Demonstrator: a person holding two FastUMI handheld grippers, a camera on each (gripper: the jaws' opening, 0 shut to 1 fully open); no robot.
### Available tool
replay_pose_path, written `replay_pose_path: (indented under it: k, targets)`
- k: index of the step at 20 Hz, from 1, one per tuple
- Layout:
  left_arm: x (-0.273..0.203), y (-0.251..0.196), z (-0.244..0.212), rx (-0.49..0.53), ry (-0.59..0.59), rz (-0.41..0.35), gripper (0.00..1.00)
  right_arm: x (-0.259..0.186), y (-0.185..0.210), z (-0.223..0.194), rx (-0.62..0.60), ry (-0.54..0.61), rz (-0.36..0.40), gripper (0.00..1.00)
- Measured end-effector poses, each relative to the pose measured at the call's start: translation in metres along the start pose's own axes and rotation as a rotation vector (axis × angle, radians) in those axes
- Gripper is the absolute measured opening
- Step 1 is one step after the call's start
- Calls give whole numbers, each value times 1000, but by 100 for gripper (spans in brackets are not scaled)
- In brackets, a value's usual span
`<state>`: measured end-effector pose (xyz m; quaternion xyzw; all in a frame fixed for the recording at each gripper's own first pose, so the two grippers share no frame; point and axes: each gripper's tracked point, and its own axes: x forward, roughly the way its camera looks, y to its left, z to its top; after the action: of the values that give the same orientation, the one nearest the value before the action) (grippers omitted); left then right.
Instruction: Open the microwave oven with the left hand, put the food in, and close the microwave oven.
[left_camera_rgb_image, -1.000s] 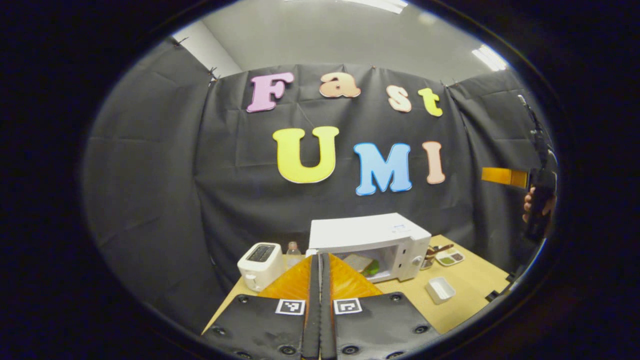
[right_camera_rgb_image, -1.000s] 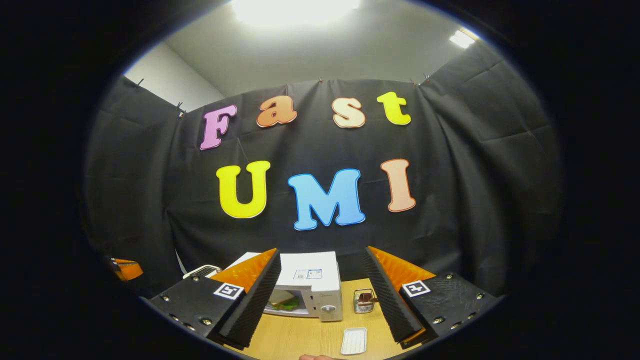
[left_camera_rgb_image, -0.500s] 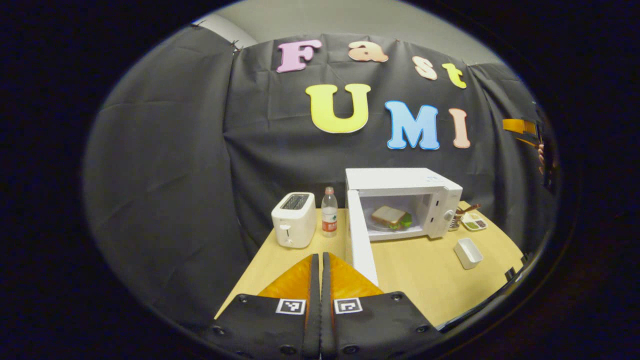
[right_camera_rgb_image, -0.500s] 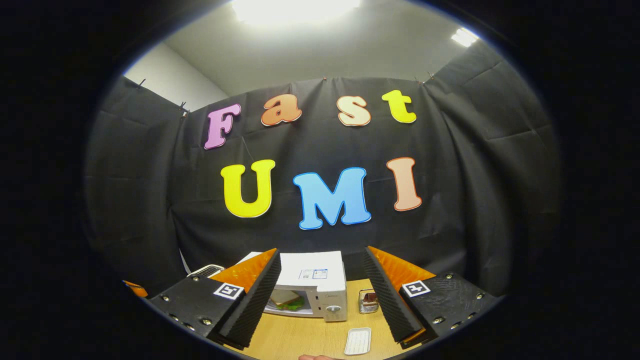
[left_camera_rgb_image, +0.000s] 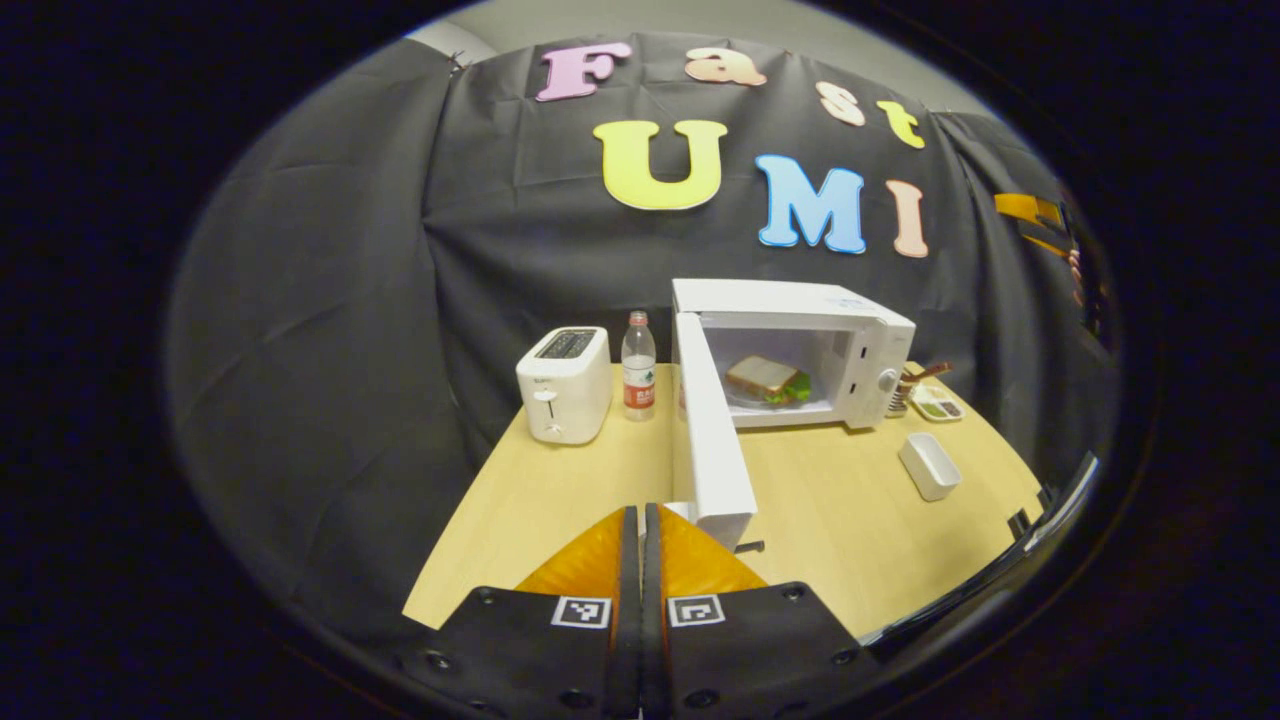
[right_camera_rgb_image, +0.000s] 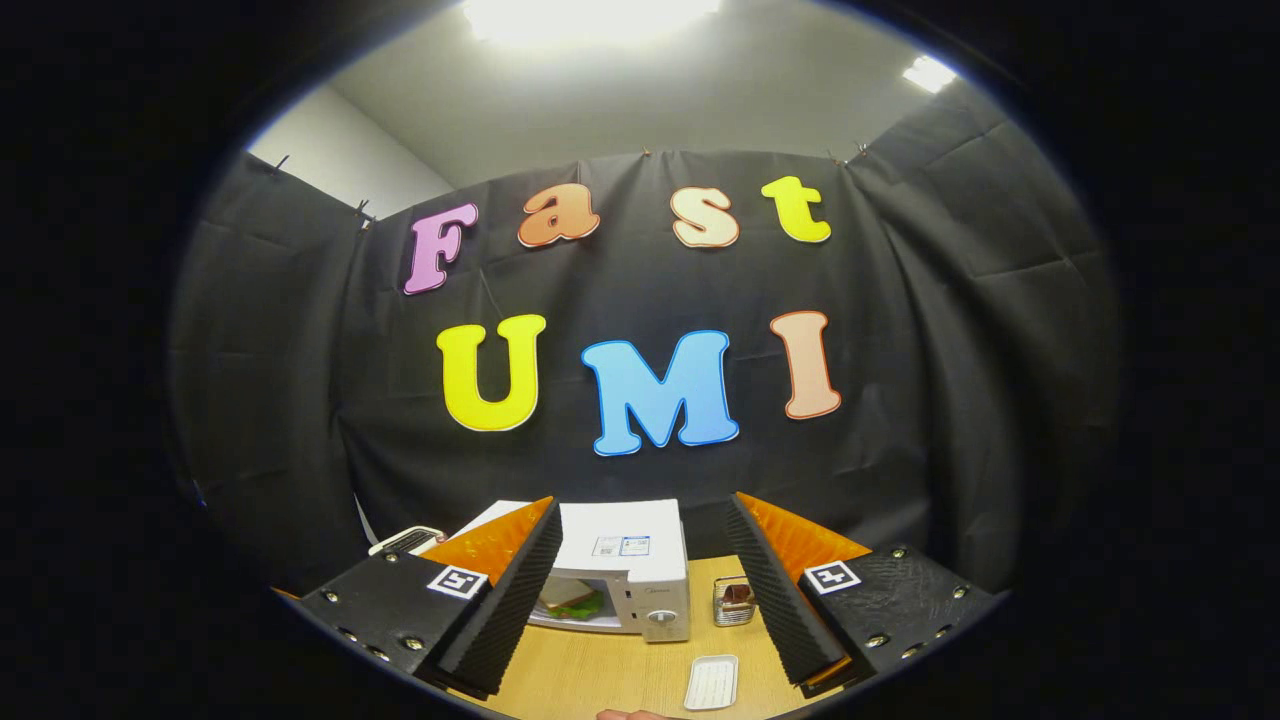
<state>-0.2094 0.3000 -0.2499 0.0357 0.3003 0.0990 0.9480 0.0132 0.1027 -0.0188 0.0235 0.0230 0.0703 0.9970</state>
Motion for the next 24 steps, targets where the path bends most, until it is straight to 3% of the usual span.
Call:
replay_pose_path:
  k: [10, 24]
  targets:
    - [6, -29, -2, -7, 27, -52, 7, 2, -17, 1, 4, 9, -12, 99]
    - [23, -154, 12, 60, 42, -246, 7, 4, -57, -1, 8, 16, -53, 99]
